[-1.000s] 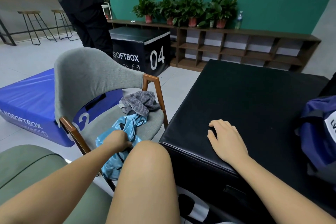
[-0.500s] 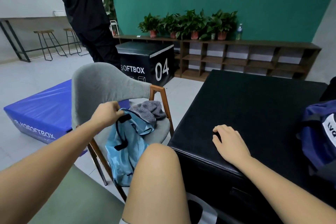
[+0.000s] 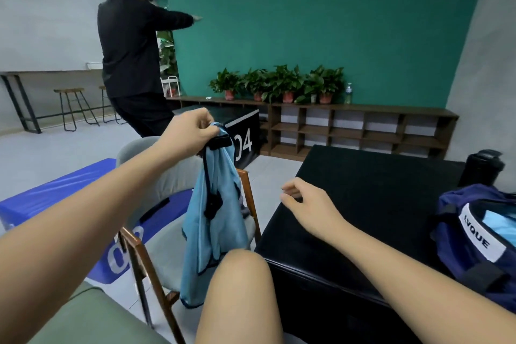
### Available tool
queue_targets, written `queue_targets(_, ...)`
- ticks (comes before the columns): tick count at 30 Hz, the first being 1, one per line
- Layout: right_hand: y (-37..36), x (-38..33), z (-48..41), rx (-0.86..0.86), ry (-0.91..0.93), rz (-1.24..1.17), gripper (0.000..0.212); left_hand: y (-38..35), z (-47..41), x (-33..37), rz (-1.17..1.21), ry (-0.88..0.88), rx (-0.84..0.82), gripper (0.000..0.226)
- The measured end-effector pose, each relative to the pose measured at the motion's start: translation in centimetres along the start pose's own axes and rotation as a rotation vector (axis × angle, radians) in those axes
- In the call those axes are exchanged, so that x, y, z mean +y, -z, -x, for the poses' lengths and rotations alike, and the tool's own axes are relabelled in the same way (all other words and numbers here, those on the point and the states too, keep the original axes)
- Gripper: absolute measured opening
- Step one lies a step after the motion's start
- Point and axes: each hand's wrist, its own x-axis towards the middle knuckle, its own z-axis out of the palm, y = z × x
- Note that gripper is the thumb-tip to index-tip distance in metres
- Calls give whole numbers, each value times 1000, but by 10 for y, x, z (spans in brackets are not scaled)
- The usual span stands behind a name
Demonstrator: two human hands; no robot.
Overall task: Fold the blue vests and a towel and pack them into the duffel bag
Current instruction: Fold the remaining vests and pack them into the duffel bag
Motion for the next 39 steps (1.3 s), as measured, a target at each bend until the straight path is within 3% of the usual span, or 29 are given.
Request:
queue_targets(3,19,-37,-9,-2,35,-110,32,10,-9,41,67,-82,8,15)
queue_targets(9,83,-79,-38,8,93,-206,76,19,-26,110,443,-227,-127,12)
queue_targets(11,108,-84,-43,-9,130,-240,67,20,-27,132,493,-271,-157,8)
queue_targets(14,148,-80,-50,-14,134,-265,29,24,-32,153,538,-288,-170,8)
queue_targets(16,173,-69,-50,28,136,-225,14,30,-39,158,519,-311,-145,9)
queue_targets(22,246,-59,-32,110,81,6,37,23,-51,160,345,-340,-102,11)
queue_targets(30,326,-75,-10,162,85,152,24,-4,-60,171,247,-331,-113,11)
queue_targets(39,350,-113,-9,317,48,61,13,-42,-46,201,135,-309,-48,12)
